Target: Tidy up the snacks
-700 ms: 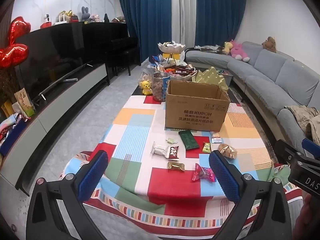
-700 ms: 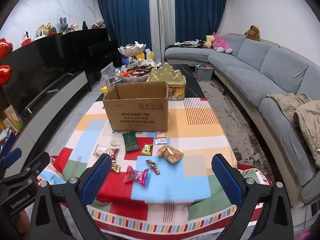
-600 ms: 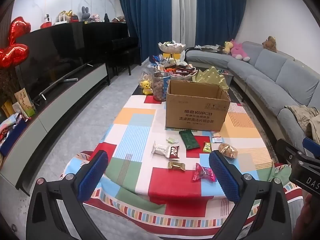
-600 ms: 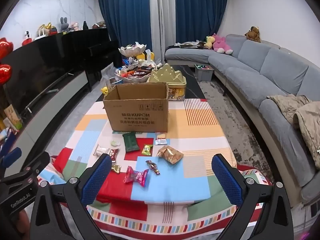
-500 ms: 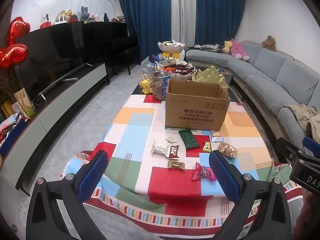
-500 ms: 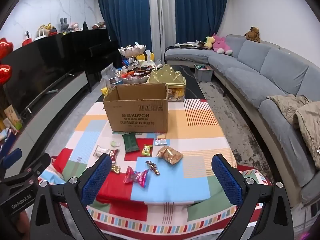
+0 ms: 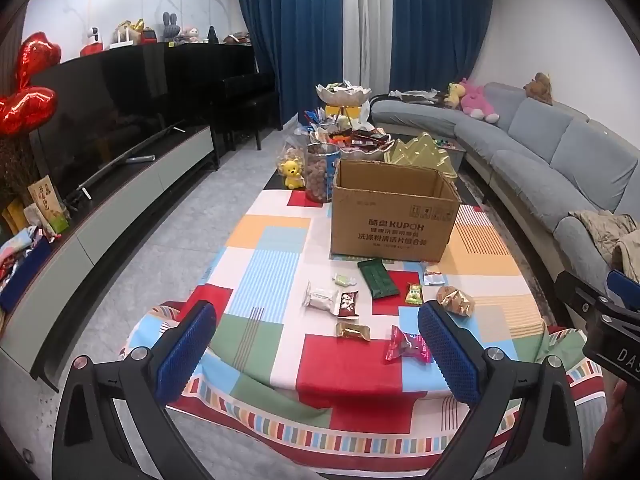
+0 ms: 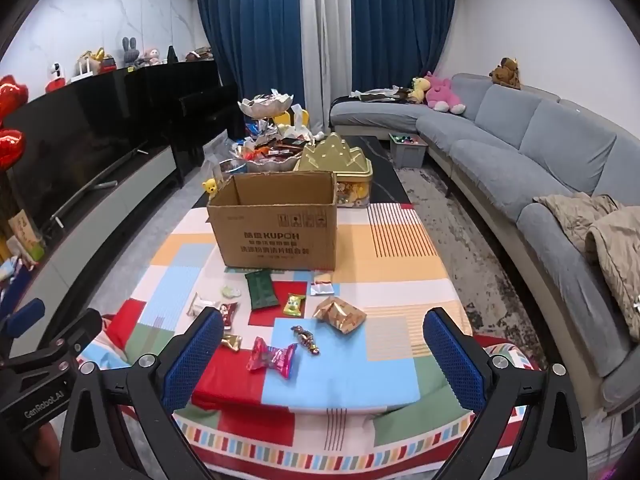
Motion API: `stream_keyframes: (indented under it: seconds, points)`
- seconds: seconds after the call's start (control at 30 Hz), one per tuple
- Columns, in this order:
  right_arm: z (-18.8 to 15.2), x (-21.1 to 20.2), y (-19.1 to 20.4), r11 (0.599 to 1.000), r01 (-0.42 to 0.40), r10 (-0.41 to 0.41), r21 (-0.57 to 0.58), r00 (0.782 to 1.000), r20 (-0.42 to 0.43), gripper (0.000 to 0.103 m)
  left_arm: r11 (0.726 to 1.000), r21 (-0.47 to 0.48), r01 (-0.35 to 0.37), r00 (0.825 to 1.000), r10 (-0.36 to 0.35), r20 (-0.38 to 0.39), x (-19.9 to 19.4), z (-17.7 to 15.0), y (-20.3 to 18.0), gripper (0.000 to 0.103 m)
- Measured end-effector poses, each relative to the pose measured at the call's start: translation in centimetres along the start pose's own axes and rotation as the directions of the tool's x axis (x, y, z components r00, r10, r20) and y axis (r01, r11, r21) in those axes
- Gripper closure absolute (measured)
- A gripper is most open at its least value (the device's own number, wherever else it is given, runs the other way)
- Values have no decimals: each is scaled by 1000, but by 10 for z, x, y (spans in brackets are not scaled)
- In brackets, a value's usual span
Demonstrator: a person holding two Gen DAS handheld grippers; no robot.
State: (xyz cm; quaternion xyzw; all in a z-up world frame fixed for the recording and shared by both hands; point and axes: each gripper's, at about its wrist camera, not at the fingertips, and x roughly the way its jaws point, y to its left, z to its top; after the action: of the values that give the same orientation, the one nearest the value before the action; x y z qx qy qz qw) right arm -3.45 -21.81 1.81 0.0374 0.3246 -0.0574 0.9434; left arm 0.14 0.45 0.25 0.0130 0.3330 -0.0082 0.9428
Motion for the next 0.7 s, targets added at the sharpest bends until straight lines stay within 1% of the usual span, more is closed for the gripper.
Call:
stream_keyframes:
  seconds: [0.13,0.7]
  points:
    - [0,-2,1,1000,-1,1,-4,1000,11,2,1000,1,1,1000,-1,4,0,-3,-2,0]
    - [2,-14,1,1000,2,-2,-6,999,35,2,1000,-4,-1,1000,1,21,-4,1,-3,0]
